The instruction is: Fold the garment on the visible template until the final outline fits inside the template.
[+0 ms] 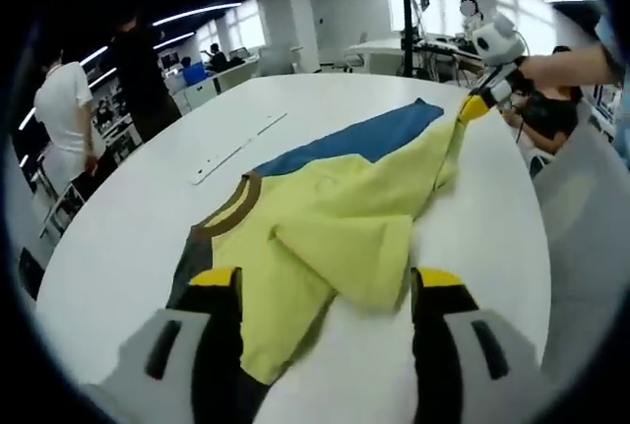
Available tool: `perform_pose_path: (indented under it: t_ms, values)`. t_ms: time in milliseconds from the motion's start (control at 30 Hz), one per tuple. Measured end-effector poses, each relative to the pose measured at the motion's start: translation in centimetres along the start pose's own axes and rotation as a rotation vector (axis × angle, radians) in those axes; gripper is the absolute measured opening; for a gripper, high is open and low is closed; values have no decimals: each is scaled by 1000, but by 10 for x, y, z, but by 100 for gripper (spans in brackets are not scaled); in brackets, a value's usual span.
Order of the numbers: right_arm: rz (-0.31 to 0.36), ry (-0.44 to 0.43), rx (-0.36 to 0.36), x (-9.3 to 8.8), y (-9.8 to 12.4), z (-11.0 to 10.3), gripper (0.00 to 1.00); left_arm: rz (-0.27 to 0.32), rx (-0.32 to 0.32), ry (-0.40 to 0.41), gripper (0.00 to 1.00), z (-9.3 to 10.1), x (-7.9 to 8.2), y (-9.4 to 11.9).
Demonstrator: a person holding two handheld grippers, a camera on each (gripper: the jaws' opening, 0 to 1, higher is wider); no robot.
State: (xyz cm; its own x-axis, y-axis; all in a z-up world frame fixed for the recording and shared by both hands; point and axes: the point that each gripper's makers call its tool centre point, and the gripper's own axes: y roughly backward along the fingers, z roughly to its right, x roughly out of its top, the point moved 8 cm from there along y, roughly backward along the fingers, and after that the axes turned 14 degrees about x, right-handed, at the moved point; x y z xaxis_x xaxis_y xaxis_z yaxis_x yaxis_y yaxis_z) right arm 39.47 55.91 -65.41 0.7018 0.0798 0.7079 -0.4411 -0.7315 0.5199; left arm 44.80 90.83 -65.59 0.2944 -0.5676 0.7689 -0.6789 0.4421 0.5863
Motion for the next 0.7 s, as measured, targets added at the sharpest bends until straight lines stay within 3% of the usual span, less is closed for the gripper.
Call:
perform_pose_path:
  t_ms: [267,433,533,700]
  values:
    - [-3,-3,1,-2,0,-1,0,-36,-25,77,50,22,-28,1]
    - [-4,-6,0,-3,0,0,0,-49,-24,125,34,36,-41,-1]
    - [-6,-6,1,-3,0,-1,0,-69,-3,152,30,42,-51,-5]
    - [-7,-8,4,-5,1,-1,0,-49,39,205,23,46,-55,-7]
